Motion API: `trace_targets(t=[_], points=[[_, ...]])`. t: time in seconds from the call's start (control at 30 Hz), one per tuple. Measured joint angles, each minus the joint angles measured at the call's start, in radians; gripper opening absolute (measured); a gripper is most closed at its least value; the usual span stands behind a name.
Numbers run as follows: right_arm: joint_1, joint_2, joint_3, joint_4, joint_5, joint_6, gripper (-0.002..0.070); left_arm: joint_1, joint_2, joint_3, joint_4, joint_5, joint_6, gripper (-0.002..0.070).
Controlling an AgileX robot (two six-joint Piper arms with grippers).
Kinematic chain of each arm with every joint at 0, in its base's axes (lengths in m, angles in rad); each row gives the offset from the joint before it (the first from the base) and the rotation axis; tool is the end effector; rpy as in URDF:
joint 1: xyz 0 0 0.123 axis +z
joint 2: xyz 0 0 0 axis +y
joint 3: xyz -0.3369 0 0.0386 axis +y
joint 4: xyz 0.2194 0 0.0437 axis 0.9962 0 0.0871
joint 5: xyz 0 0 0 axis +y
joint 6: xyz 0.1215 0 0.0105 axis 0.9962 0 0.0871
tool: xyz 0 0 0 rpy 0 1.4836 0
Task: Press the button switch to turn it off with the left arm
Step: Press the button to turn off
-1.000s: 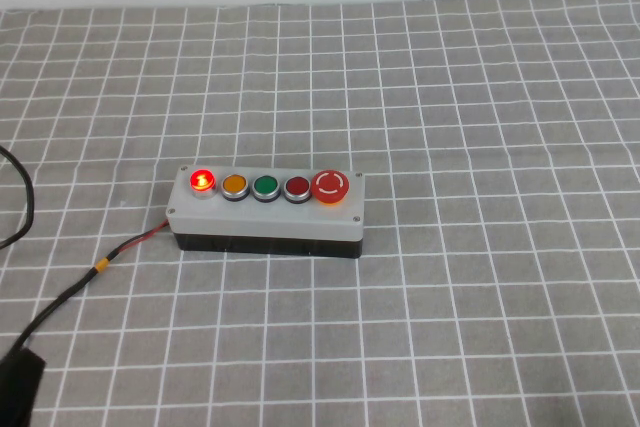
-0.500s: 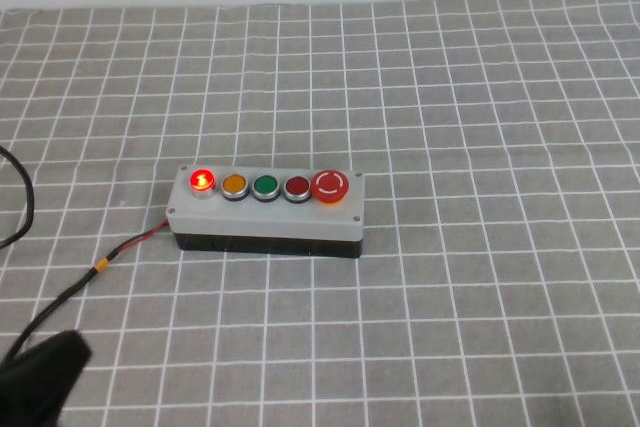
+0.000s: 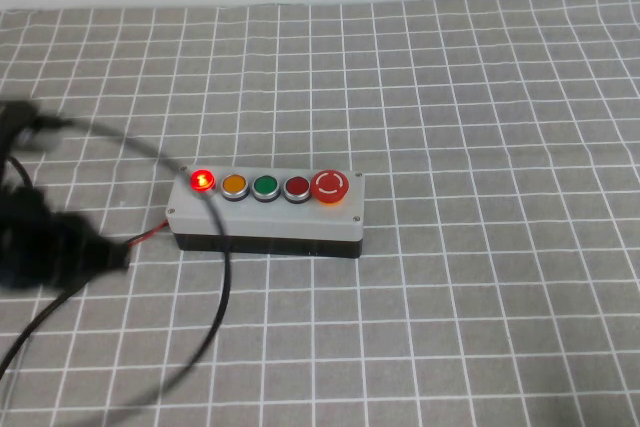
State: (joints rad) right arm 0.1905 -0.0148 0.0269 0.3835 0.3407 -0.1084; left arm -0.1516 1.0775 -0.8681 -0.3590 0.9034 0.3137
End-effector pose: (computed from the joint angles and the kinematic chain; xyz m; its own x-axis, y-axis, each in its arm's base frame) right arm -0.0030 0.0150 0.1685 -0.3056 0.1959 -0.9318 -0.2376 0.9319 0.2739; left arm 0.1551 -0.0578 0.3369 -0.8001 0.2053 -0.5636 0.3637 0.9132 -0.1838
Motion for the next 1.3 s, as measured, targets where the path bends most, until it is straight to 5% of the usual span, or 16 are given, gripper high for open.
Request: trace_targets(t=[0.63, 1.3], points=[[0.000, 0.000, 0.000, 0.000, 0.000, 0.000, -0.0017, 0.000, 0.665, -0.551, -0.005, 0.029, 0.079, -0.0003], [0.000, 0.000, 0.000, 0.000, 0.000, 0.000, -0.0017, -0.050, 0.806, -0.641, 0.016, 0.048, 0.083, -0.0003]])
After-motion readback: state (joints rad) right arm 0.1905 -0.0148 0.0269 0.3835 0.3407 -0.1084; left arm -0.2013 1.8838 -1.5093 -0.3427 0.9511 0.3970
